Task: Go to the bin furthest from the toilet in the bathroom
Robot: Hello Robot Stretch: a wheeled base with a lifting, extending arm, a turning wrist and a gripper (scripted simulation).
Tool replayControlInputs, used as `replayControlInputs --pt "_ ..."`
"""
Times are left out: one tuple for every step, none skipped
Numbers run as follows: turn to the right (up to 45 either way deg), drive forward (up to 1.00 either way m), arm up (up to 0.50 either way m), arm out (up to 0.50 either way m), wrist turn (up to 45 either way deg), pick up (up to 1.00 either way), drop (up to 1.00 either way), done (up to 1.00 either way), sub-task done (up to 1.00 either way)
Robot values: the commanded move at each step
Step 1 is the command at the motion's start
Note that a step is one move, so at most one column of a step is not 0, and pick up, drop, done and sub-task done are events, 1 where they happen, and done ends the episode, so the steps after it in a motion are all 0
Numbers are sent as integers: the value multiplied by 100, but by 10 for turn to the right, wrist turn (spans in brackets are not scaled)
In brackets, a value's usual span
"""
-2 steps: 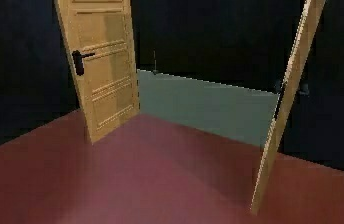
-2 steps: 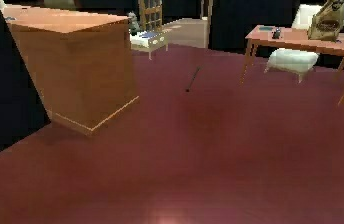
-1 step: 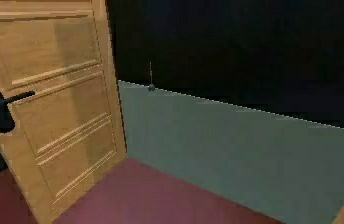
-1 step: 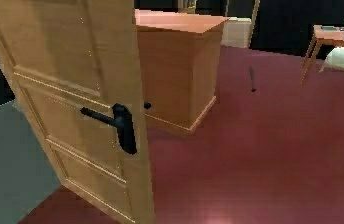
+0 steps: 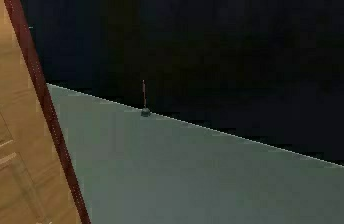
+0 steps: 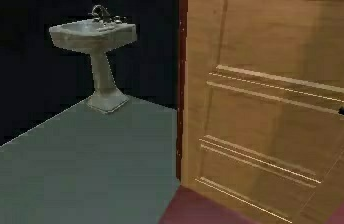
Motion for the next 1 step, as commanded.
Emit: replayControlInputs --pt "0 65 0 0 0 0 0 0 0"
